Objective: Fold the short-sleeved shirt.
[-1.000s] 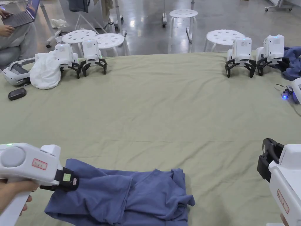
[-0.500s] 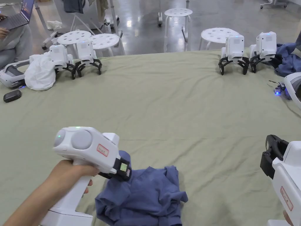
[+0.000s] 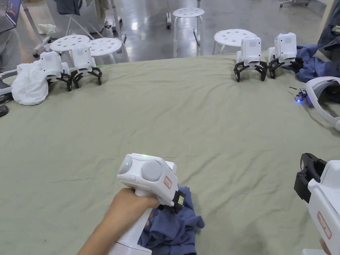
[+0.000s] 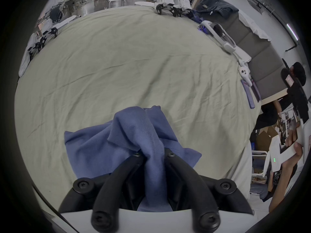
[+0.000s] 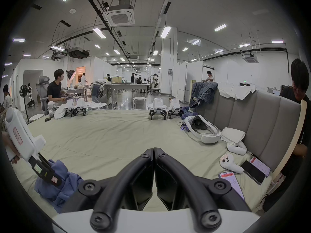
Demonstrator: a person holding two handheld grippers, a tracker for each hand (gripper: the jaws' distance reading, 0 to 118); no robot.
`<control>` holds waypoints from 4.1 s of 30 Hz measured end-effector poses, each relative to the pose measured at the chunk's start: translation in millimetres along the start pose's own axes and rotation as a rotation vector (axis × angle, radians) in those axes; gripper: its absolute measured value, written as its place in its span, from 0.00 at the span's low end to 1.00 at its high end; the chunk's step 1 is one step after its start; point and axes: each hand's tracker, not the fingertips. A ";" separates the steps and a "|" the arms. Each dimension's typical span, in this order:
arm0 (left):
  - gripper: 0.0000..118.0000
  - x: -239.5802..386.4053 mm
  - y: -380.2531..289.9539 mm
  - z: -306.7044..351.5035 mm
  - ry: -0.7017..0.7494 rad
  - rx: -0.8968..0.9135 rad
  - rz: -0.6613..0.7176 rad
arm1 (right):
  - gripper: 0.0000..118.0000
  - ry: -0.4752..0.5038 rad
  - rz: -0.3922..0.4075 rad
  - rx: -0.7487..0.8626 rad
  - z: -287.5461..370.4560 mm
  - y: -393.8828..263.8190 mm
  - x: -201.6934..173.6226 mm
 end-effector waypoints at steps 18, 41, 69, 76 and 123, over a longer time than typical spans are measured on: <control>0.87 17.2 -8.1 12.1 -0.175 0.072 0.113 | 0.04 0.005 0.009 -0.013 -0.8 -1.6 -4.3; 0.00 -33.8 -72.5 67.5 0.007 0.594 0.156 | 0.04 0.013 0.015 0.022 4.6 11.0 -12.0; 0.00 48.6 -97.1 -42.9 0.070 0.497 -0.044 | 0.04 -0.015 0.009 -0.018 5.9 -2.5 4.2; 0.00 52.8 -102.5 -58.0 0.136 0.484 -0.101 | 0.04 -0.014 0.010 -0.030 4.9 -5.5 3.7; 0.00 -98.1 -125.1 161.9 0.427 0.955 0.138 | 0.04 0.126 -0.011 0.108 3.5 42.8 -124.6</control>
